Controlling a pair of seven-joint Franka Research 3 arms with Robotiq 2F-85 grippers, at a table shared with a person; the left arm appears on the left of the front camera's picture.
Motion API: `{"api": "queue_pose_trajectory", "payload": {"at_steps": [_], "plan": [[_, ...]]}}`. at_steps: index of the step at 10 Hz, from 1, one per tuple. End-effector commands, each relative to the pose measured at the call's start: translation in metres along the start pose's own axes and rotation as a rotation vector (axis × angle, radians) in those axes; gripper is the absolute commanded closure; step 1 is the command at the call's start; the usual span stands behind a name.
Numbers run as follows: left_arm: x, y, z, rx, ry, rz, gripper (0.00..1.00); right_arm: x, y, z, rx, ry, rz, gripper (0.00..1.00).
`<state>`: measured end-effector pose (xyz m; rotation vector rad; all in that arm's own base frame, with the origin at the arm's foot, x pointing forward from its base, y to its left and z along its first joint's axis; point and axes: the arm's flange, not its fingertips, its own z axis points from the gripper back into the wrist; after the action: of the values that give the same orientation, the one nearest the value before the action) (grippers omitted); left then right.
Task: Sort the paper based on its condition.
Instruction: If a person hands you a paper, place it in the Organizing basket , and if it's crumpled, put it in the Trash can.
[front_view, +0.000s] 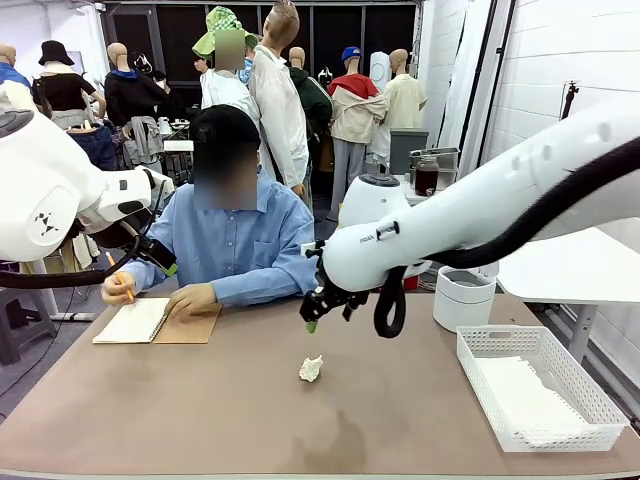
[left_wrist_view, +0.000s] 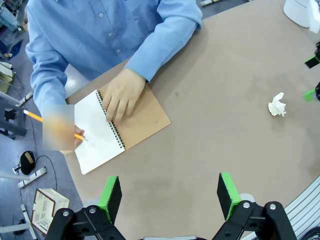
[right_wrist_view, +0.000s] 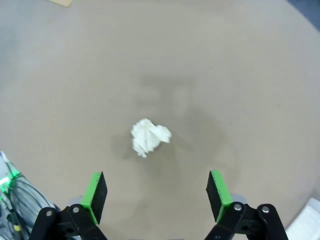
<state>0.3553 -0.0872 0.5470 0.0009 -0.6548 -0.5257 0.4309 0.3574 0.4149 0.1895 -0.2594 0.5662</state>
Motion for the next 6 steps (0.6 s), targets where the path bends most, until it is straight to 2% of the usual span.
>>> {"api": "queue_pose_trajectory", "payload": {"at_steps": [1,3,4,6], "plan": [[0.000,0.001,0.000,-0.001,0.000,0.003,0.00,0.009,0.003,-0.015,0.049,0.032,-0.002,0.00],[0.000,0.001,0.000,-0.001,0.000,0.003,0.00,0.007,0.008,-0.029,-0.010,0.079,0.000,0.00],[0.000,0.001,0.000,-0.001,0.000,0.003,0.00,0.006,0.006,-0.021,0.031,0.030,-0.007,0.00],[0.000,0.001,0.000,-0.001,0.000,0.003,0.00,0.006,0.006,-0.021,0.031,0.030,-0.007,0.00]]}}
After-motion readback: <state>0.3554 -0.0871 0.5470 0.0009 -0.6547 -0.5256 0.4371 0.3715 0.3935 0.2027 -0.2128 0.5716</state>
